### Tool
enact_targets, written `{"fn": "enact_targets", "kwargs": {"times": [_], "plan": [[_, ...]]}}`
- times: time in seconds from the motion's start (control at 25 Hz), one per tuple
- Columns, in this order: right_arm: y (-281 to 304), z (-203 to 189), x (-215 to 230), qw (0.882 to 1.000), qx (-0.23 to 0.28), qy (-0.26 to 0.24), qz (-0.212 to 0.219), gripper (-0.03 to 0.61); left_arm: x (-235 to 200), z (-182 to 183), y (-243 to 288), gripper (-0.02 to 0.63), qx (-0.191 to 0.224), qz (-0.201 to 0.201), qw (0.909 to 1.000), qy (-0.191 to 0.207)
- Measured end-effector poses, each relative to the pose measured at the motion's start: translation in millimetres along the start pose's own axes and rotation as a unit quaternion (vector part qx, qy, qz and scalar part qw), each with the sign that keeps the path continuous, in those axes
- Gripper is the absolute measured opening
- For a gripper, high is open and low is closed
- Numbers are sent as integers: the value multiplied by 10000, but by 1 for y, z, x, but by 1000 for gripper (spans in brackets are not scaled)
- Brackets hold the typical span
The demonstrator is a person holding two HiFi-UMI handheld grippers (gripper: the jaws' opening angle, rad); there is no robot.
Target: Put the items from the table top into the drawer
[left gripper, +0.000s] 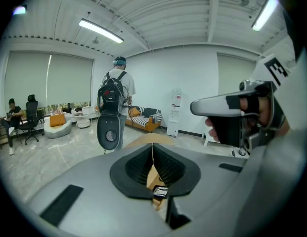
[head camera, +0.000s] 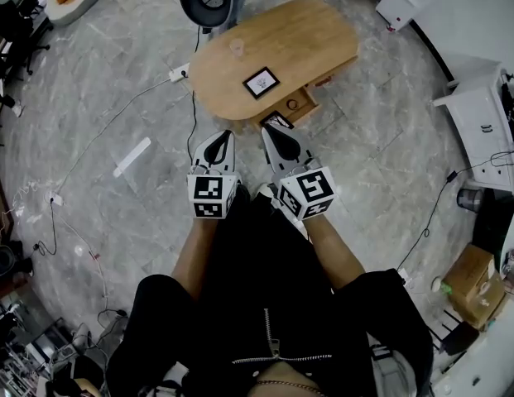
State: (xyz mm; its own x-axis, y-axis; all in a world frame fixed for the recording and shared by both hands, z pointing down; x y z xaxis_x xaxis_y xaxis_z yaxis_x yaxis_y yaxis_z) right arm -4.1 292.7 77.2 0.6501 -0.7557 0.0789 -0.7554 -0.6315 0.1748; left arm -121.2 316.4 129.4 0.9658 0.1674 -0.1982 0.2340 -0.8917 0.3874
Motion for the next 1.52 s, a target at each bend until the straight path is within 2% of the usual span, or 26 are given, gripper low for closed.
{"fn": "enact_targets", "kwargs": {"times": [0.44,0.88,1.0,1.16,1.28,1.4,1.52], "plan": [[27,-5,24,9998,-159,-18,-146,11,-19,2,39,14,-79,-123,9998,-114],[102,-17,83,9973,-558,145,-447,11,-60,14,134,14,-428,-429,9979,-235],[134,-22,95,9960,-736,198,-457,11,-73,16,162,14,-519,-688,9958,-297],[167,-29,115,9941,-923,209,-538,11,-86,20,201,15,-667,-935,9932,-188],[178,-39,134,9911,-1075,317,-716,11,-94,15,227,15,-841,-1084,9903,-225],[185,-45,155,9883,-1136,466,-901,11,-98,9,254,15,-888,-1396,9860,-211],[189,-56,176,9861,-1224,513,-998,11,-106,-6,286,15,-1034,-1476,9836,-98]]}}
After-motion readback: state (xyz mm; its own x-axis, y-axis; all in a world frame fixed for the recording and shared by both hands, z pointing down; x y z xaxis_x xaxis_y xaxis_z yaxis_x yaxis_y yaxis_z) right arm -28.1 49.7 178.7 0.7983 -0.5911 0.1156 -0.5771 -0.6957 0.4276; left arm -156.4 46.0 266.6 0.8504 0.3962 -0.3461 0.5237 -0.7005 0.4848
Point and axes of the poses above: the fingertips, and each gripper's own axes: y forward along the fingers, x to its right, z out of its top, the point moved 4 cm from there along -y, backward along the fingers, and after that the axes turned 10 degrees about -y, right-handed, at the moved point
